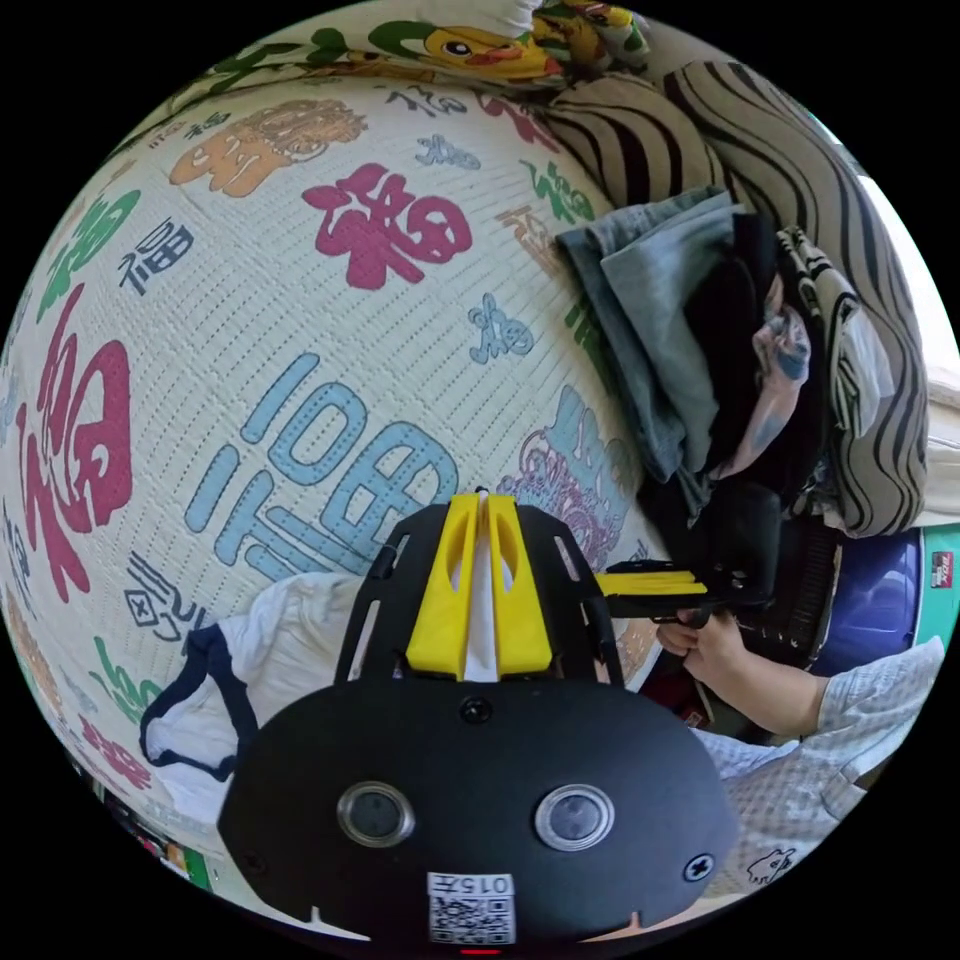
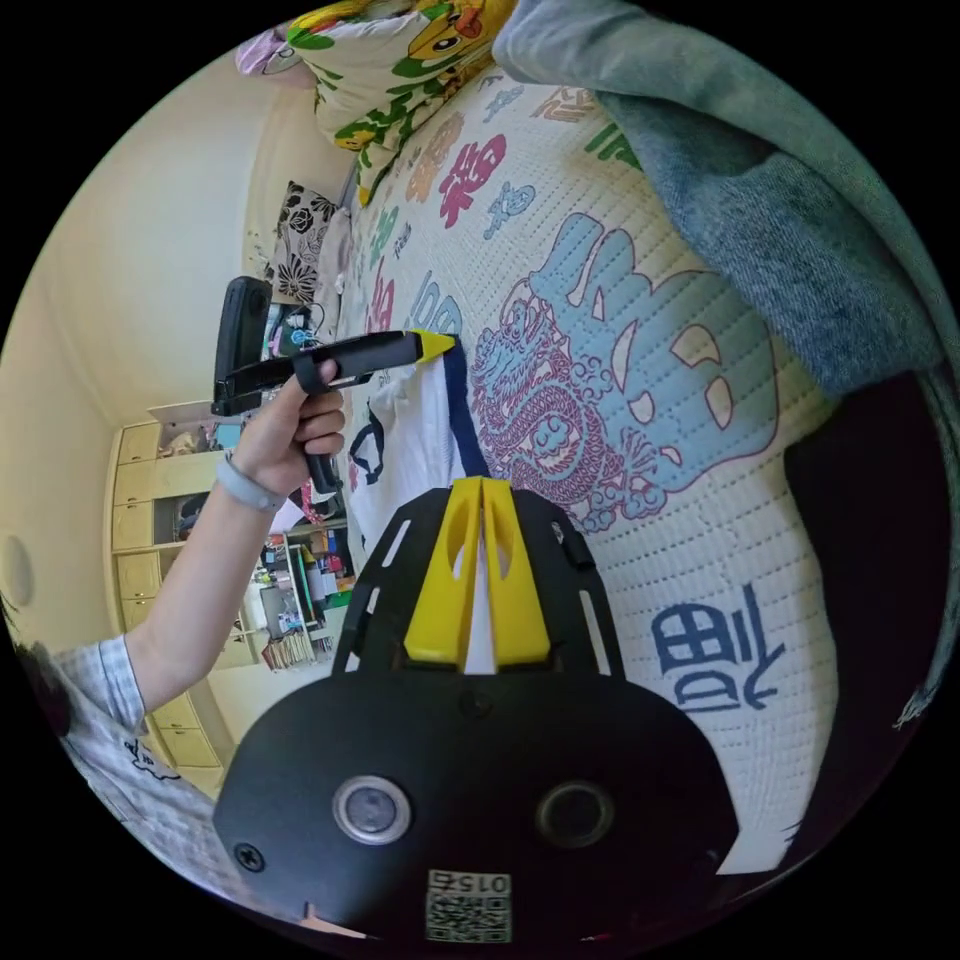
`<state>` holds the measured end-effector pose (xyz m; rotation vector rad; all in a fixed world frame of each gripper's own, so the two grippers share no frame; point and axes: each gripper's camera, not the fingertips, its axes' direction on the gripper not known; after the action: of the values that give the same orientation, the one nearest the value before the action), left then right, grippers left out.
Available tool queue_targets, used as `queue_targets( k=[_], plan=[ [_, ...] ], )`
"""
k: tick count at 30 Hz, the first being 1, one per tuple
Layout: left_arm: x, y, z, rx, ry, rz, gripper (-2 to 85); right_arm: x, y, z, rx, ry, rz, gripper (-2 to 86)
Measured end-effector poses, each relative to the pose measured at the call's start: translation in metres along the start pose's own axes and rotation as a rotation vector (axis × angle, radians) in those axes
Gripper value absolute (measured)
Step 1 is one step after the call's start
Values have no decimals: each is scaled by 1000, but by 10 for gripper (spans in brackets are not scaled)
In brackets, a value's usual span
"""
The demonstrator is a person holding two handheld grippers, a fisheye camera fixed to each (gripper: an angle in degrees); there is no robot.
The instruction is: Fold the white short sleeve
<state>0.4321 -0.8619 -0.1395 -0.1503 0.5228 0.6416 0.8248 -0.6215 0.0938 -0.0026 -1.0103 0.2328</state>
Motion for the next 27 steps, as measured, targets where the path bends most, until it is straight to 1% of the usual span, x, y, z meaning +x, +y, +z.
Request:
queue_targets(
  k=[3,5,7,9,12,17,22,25,27],
  plan=[
    [0,3,-7,26,12,15,-1,-2,-12,19,-76,2,7,31],
    [-1,7,-10,30,0,22,-1,-6,-18,26,-88,-1,11,18],
    [-2,11,-14,44,3,32,0,-14,-18,22,-51,15,-7,7],
    [-2,18,-22,99,38,68,4,-24,-13,7,25,50,-24,1],
    [0,23,-18,127,57,100,18,-29,-5,-6,88,95,-8,-1],
    [-2,29,3,106,18,85,74,-30,-6,9,61,135,31,-1],
    [-15,64,-25,260,4,34,86,-50,-5,24,73,166,26,11],
    [-25,115,-55,386,25,4,87,-66,-2,27,82,203,20,30],
    [-38,180,-73,474,71,-46,86,-84,2,29,74,231,8,36]
  ],
)
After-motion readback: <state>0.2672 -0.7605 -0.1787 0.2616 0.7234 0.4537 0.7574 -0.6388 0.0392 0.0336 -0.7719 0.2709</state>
